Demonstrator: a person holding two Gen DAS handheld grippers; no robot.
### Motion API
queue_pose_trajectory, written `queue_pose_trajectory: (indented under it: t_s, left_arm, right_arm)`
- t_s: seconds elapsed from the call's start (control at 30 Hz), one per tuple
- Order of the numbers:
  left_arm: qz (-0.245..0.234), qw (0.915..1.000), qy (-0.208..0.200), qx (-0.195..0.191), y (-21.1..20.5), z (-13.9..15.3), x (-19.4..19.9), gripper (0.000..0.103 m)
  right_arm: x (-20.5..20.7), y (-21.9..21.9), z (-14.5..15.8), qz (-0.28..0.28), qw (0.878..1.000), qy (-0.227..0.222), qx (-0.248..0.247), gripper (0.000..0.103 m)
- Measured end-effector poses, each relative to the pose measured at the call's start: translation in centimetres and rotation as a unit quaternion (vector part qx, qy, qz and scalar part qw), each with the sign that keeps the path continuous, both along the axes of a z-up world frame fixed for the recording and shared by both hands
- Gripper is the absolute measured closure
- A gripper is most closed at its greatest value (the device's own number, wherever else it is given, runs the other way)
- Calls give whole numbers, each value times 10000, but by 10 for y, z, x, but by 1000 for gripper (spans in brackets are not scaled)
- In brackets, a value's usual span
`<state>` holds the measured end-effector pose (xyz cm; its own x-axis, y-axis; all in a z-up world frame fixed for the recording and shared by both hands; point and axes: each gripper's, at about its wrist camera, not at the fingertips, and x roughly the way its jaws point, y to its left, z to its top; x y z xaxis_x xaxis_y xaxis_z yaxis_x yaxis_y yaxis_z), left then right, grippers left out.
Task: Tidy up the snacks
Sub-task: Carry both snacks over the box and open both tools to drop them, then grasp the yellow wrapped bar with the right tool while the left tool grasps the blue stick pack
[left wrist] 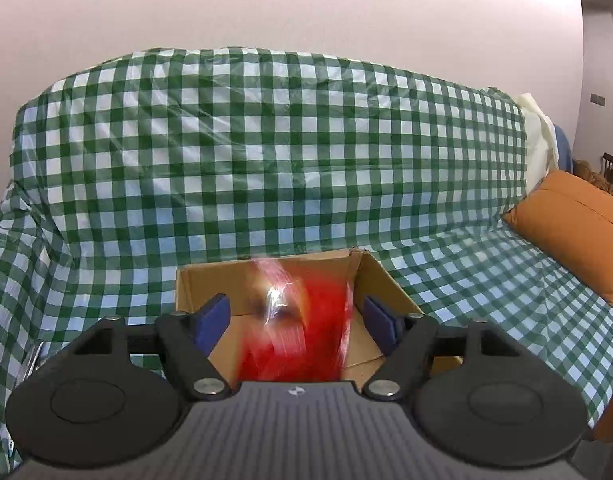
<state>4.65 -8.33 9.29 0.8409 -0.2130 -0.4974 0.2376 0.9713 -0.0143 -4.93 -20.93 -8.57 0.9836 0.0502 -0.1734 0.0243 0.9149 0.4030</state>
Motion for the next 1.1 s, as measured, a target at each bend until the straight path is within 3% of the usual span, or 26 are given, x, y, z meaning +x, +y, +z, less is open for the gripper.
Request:
queue_pose_trajectory:
  t_s: [0.03,0.2,0.3,0.4,0.47,0.57,0.77,0.9,1.1]
  left_arm:
    - [9,10000,0,-24,2,-1,0,23]
    - [90,9999,-131,-56,9,-5,-11,23]
    - [79,9988,-486,82,16,-7,-26,32]
    - [15,9973,-701,228,30,-13,-39,46]
    - [18,9966,-749,329,45,-18,-45,71]
    - [152,9967,-684,407,77,-27,-51,85]
    - [834,9881,-505,1193,156,-61,-43,88]
    - [1192,9768,-215,1768,206,-97,-29,88]
    - [1700,9621,595,2046,252,-146,-14,88]
  right_arm:
    - [-2,1,1,-65,9999,-63,-51,23]
    - [-3,0,1,-50,9999,-41,-94,23]
    - [-3,3,1,-23,9998,-26,-196,24]
    - [-4,8,2,48,9994,-45,-344,25]
    - [-5,11,2,92,9991,-52,-410,28]
    - [-4,13,2,145,9987,-40,-483,35]
    - [-5,20,2,402,9976,-22,-566,67]
    - [-4,28,3,507,9960,-3,-734,69]
    - [-3,42,3,659,9914,49,-1133,69]
